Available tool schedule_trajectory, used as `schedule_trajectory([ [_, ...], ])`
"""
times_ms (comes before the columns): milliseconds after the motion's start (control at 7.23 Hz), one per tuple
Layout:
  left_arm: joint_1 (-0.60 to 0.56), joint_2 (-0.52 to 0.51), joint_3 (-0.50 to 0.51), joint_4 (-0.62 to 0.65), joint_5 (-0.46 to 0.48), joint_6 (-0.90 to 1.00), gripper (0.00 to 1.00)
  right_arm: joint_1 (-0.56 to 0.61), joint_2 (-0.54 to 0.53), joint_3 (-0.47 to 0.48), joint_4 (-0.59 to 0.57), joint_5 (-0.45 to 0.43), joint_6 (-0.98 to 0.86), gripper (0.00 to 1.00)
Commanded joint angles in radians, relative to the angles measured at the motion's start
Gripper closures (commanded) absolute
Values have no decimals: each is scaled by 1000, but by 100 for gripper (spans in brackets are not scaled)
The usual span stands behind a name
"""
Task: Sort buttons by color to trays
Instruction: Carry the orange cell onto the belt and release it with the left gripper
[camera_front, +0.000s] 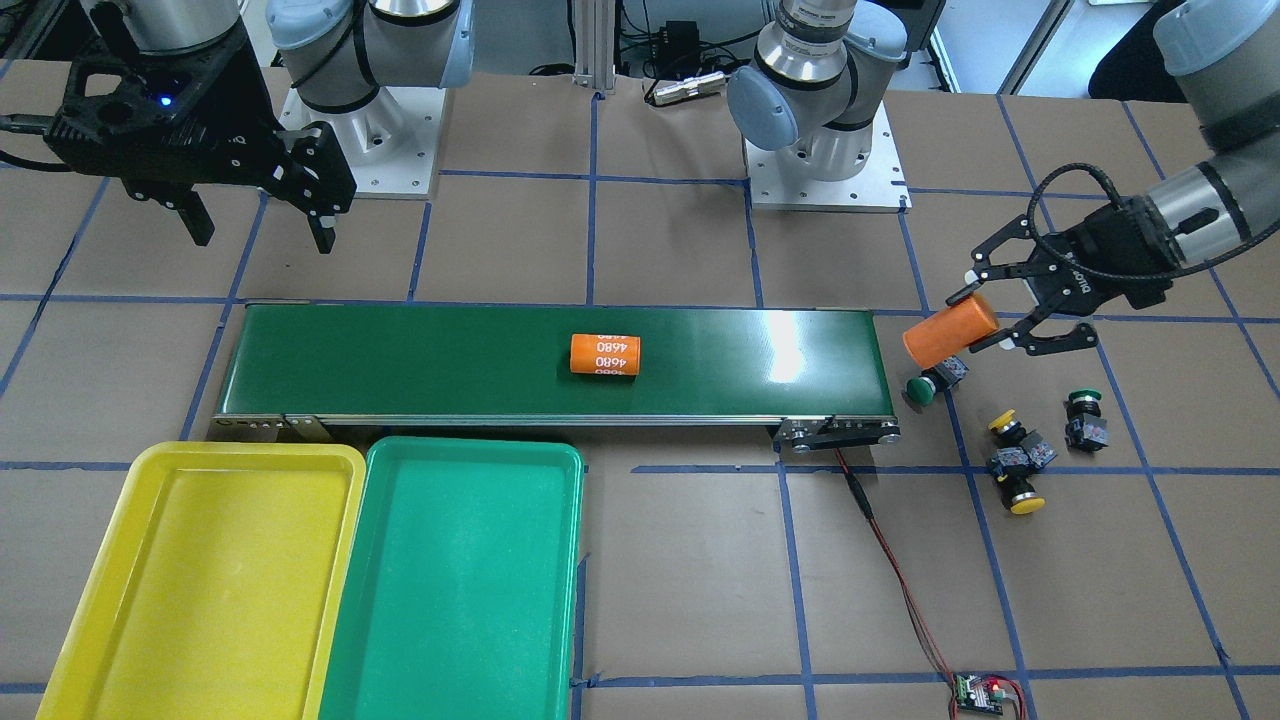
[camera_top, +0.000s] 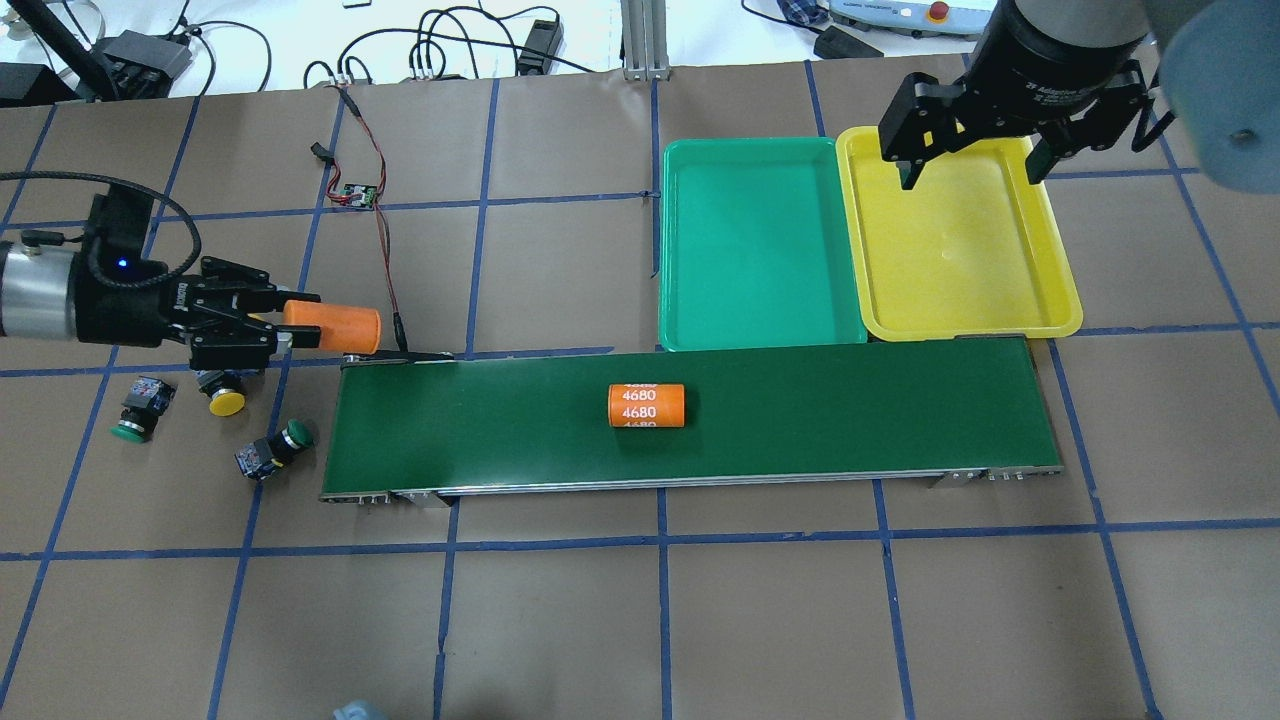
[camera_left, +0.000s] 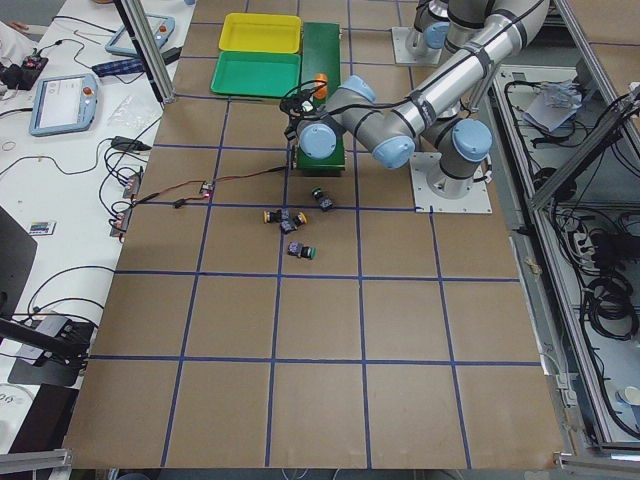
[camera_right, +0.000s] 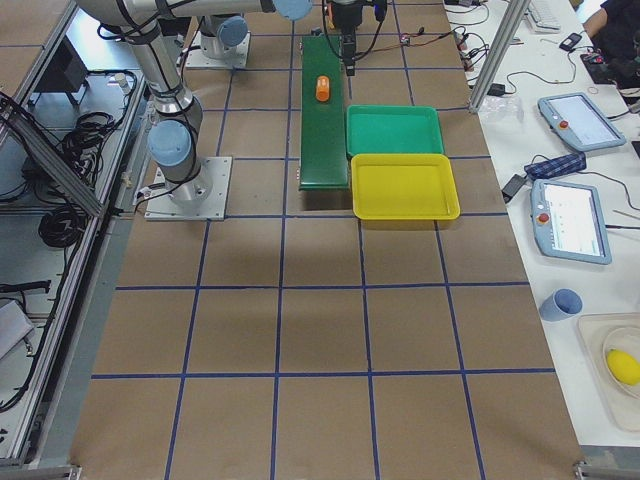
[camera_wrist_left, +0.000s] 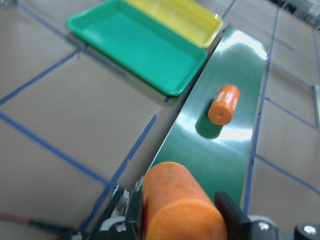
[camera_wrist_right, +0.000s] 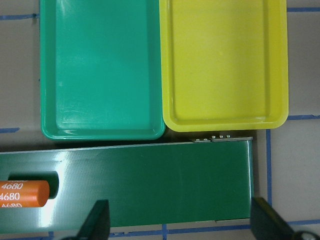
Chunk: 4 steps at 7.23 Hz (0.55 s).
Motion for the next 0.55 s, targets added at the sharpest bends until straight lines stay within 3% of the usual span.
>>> schedule_trajectory([
  [0, -8, -39, -169, 144, -161, 78, 94, 0, 0, 0, 1, -1, -1, 0],
  [138, -8, -64, -239, 238, -170, 116, 94, 0, 0, 0, 8, -3, -1, 0],
  [415, -16, -64, -269, 254, -221, 126, 89, 0, 0, 0, 16, -3, -4, 0],
])
